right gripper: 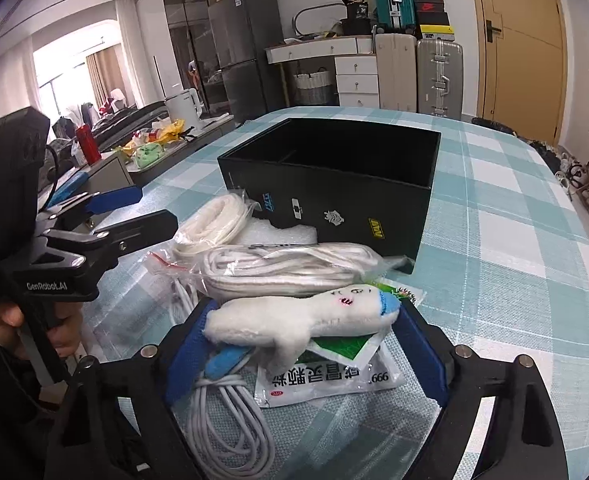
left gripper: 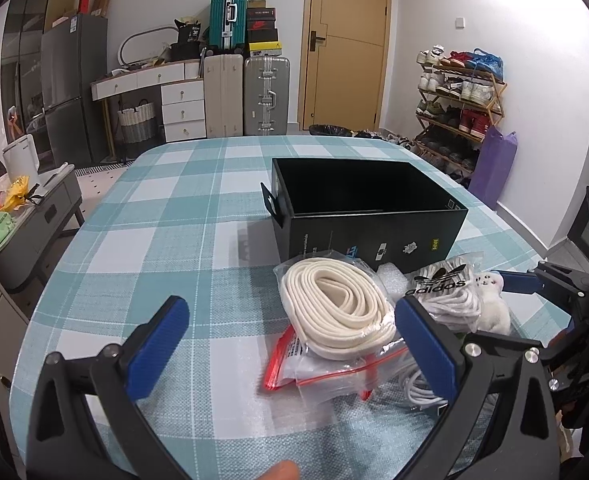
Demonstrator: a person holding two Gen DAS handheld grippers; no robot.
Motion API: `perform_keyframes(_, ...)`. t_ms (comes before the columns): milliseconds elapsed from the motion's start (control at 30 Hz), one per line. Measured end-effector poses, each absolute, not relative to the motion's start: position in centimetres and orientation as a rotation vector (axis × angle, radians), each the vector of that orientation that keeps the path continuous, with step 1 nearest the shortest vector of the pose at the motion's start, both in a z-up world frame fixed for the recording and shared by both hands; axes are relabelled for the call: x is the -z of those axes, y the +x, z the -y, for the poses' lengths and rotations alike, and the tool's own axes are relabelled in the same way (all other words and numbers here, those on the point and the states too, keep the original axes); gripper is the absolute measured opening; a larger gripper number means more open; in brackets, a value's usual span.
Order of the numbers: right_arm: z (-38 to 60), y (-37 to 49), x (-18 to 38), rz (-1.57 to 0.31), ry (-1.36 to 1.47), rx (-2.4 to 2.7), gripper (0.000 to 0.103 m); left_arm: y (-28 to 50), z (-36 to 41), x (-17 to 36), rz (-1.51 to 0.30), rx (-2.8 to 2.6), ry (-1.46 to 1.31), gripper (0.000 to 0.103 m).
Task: Organize soft objects
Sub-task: 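Grasp the white plush doll with the right tool, then grasp the bagged white rope with the left tool while the right tool holds the doll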
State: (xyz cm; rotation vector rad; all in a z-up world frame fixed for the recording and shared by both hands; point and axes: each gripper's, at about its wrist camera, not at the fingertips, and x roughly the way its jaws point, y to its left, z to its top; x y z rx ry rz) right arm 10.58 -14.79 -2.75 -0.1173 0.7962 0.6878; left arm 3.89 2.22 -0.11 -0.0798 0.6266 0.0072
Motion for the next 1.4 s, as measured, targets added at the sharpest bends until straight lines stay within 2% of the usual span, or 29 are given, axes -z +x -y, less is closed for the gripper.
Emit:
perform_keyframes(633, 17.7, 7.6, -0.5, -0.674, -0.064, -0.686, 0.087, 5.9, -1.7, 0.6, -0.717, 0.013, -0.113, 0.103)
perform_keyframes(1100, 18.6, 7.6, -0.7, -0.66, -0.067, -0.65, 0.087, 8.7, -0.1, 1.4, -0.779, 0.012, -0.081, 0.103)
perform_keyframes(1233, 18.6, 7.7, -0.7, -0.661, -0.07, -0.654, 0.087, 8.8, -0.1, 1.7, -0.791, 0.016, -0.084, 0.099)
perform_keyframes(1300, 18.5, 7.7, -0.7, -0.662, -0.073, -0.656, 0.087, 8.9, -0.2, 1.8, -0.799, 0.017, -0.082, 0.092)
perform_keyframes(1400, 18.4, 7.7, -0.7, -0.663, -0.074, -0.658, 0.087, 8.8, -0.2, 1.9, -0.804, 0.025, -0.082, 0.092)
